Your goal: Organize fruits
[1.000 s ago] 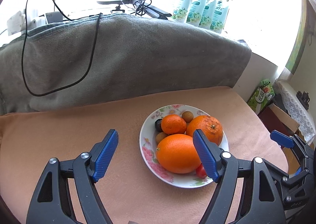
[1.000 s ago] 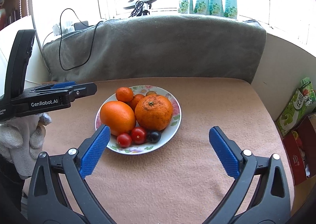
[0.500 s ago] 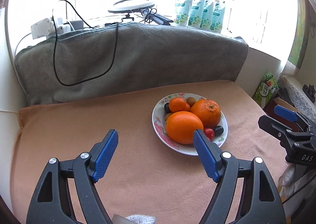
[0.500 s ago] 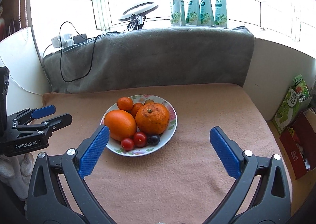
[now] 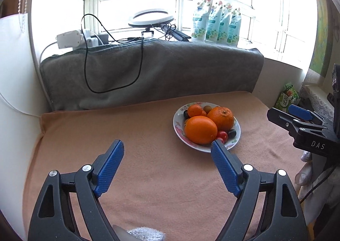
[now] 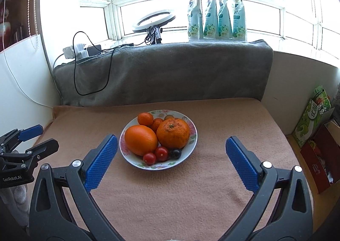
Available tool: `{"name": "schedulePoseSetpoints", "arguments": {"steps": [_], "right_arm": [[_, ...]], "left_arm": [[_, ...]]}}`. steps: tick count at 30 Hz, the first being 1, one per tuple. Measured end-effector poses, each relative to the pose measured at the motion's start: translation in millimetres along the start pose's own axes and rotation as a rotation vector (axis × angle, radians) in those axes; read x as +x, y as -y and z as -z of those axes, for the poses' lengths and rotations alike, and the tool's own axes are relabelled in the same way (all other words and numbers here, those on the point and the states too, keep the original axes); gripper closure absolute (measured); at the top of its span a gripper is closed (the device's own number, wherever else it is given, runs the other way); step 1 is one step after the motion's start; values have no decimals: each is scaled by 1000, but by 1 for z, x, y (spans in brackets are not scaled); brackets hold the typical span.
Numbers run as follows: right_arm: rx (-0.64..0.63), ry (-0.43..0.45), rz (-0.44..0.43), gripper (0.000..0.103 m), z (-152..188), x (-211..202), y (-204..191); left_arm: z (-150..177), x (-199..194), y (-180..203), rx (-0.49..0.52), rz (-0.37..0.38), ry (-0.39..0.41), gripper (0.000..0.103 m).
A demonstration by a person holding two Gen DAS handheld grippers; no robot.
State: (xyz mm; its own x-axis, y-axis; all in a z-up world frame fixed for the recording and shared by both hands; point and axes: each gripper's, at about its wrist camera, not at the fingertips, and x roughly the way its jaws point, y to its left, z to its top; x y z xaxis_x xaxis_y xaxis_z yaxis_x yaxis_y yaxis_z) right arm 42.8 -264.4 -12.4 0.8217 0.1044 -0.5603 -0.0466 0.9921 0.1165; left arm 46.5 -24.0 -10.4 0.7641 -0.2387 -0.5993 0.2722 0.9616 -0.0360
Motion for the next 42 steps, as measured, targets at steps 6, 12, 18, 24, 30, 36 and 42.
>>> {"name": "schedulePoseSetpoints", "arguments": {"steps": [6, 12, 18, 24, 30, 36, 42], "right_arm": [[10, -6, -10, 0, 4, -3, 2], [22, -5, -15, 0, 6, -6, 7], [33, -11, -14, 0, 8, -7, 9], [34, -11, -16, 0, 8, -7, 9], [31, -9, -17, 0, 10, -10, 7], [27, -18, -18, 0, 12, -10, 3], [28, -20, -18, 0, 13, -10, 2]], "left_arm": [[1, -8, 2, 2, -30, 15, 19], [1, -13, 2, -10, -44, 26, 19], [0, -18, 2, -23, -45, 36, 19], [1, -20, 3, -24, -40, 38, 19], [1, -22, 0, -32, -38, 43, 19], [2, -24, 0, -35, -35, 44, 19], [2, -24, -1, -36, -35, 44, 19]]}}
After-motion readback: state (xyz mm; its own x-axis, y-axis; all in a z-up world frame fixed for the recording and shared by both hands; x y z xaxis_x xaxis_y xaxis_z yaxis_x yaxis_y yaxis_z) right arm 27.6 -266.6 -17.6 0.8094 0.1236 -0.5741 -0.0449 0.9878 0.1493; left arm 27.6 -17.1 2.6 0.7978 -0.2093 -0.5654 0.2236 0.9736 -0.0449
